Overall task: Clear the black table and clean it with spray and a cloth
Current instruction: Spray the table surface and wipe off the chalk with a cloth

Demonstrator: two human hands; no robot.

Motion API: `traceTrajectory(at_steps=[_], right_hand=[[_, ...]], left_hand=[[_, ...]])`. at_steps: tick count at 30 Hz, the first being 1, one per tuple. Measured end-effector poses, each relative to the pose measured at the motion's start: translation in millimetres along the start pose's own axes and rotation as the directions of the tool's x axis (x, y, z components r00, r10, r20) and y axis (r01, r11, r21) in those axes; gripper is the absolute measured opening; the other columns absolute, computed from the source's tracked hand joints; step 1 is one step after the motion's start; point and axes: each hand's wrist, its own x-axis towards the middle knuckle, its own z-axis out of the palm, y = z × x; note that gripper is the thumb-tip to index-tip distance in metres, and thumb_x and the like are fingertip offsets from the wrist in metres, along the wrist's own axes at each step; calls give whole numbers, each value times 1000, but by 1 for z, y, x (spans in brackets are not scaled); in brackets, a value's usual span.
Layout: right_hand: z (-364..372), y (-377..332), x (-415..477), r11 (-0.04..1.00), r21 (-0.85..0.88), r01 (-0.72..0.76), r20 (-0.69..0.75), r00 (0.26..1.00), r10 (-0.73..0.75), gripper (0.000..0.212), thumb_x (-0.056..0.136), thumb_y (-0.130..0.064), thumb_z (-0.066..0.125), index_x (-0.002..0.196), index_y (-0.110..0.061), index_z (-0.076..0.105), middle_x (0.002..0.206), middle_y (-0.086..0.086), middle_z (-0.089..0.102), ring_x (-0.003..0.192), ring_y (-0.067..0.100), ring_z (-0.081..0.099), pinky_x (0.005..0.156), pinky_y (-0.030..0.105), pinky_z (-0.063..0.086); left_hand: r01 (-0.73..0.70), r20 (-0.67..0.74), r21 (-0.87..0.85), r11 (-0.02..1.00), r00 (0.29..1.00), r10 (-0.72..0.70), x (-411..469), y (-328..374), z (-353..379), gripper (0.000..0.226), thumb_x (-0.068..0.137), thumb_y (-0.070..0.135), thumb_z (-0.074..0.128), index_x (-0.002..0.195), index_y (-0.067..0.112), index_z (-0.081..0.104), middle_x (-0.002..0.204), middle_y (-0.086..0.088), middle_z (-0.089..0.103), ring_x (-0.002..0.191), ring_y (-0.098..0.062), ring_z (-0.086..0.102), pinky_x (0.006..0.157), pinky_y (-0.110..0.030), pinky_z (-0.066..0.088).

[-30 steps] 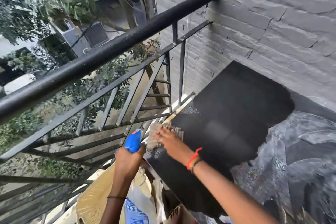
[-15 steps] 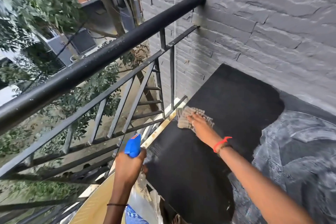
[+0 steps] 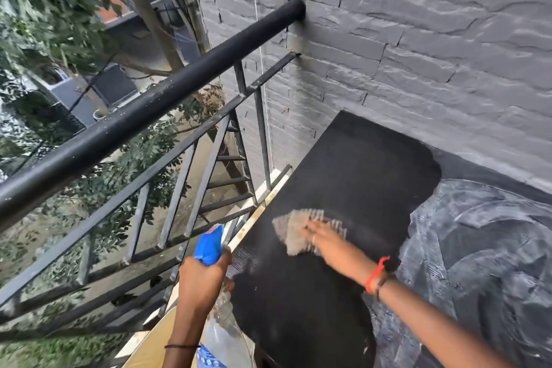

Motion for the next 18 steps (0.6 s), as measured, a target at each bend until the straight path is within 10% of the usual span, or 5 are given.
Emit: traceTrajectory(at_steps=[7, 16, 18], right_hand=[[-22, 0, 118, 988, 26, -150, -139, 979, 152, 58, 90, 5, 45, 144, -10, 33, 157, 6, 14, 145, 24, 13, 115, 27, 0], [65, -152, -4, 977, 58, 206, 103, 972, -211, 74, 81, 16, 37, 147, -14, 26, 156, 10, 15, 145, 24, 5, 119, 41, 2], [72, -145, -48, 973, 56, 226, 90, 969, -230, 69, 74, 4, 40, 138, -20, 45, 148, 5, 38, 139, 19, 27, 113, 43, 28]], left_hand=[[22, -6, 37, 999, 1000, -22, -4, -8, -6, 16, 80, 7, 65, 69, -2, 58, 35, -2, 51, 43, -28, 59, 53, -31, 43], [39, -52, 20, 999, 998, -38, -1, -2, -20, 26, 71, 15, 68, 69, -9, 57, 38, 1, 48, 32, -14, 49, 48, -28, 38], [42, -54, -5, 999, 998, -42, 2, -3, -23, 38, 64, 22, 66, 74, -13, 59, 46, -6, 51, 33, -15, 50, 52, -29, 37]])
